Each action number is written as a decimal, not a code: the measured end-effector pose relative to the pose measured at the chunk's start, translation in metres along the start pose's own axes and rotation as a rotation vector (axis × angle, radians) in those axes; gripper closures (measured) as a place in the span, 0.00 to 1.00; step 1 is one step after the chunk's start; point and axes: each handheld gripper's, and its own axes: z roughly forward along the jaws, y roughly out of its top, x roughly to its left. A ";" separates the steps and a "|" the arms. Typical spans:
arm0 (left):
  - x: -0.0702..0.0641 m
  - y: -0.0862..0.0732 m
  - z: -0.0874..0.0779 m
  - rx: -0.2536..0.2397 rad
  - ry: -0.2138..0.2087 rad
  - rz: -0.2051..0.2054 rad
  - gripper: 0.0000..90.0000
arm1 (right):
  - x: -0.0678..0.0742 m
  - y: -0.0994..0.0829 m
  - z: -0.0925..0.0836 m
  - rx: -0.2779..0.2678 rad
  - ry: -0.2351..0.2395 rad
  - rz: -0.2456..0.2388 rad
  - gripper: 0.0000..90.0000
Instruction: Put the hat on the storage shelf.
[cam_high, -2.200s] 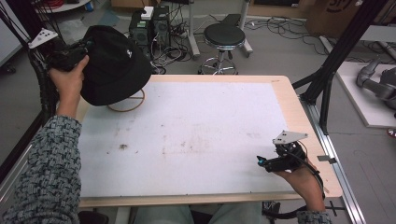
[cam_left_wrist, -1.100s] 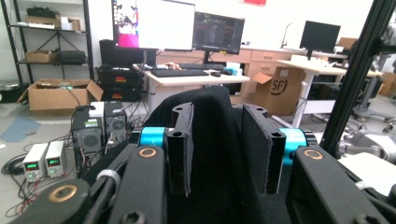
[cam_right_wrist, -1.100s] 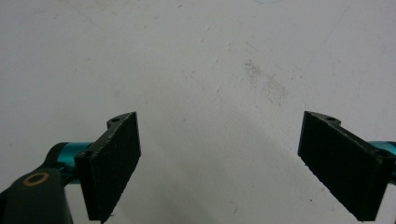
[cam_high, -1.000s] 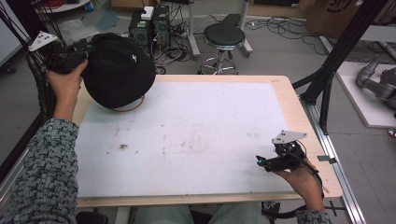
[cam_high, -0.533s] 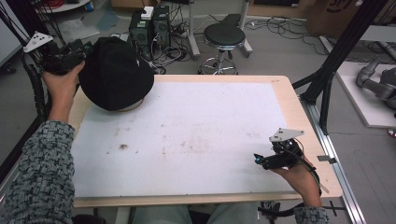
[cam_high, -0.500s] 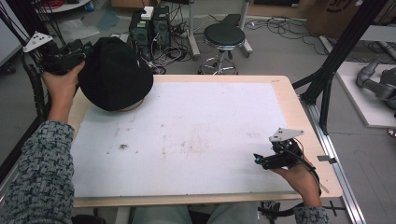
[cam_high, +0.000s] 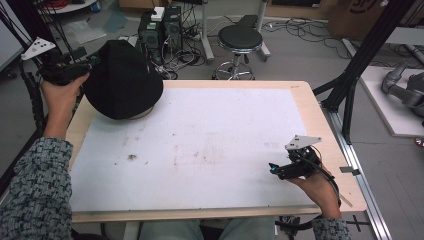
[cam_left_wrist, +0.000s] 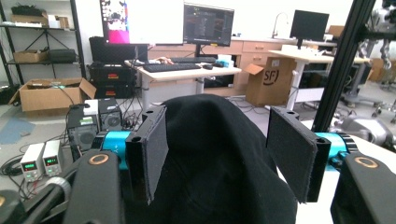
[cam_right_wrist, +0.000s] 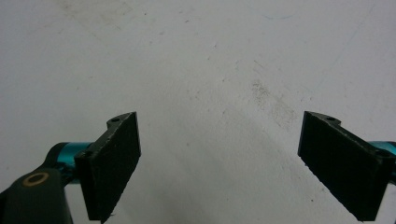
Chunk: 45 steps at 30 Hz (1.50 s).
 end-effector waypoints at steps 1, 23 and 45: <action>0.000 0.000 -0.002 -0.003 -0.005 -0.003 0.42 | 0.000 0.000 0.001 0.000 0.001 -0.006 0.14; -0.034 -0.028 -0.042 0.042 -0.062 -0.004 0.32 | -0.005 0.012 0.015 -0.001 0.021 -0.018 0.14; -0.061 -0.084 -0.075 0.053 -0.007 0.023 0.32 | -0.005 0.014 0.017 0.002 0.025 -0.020 0.14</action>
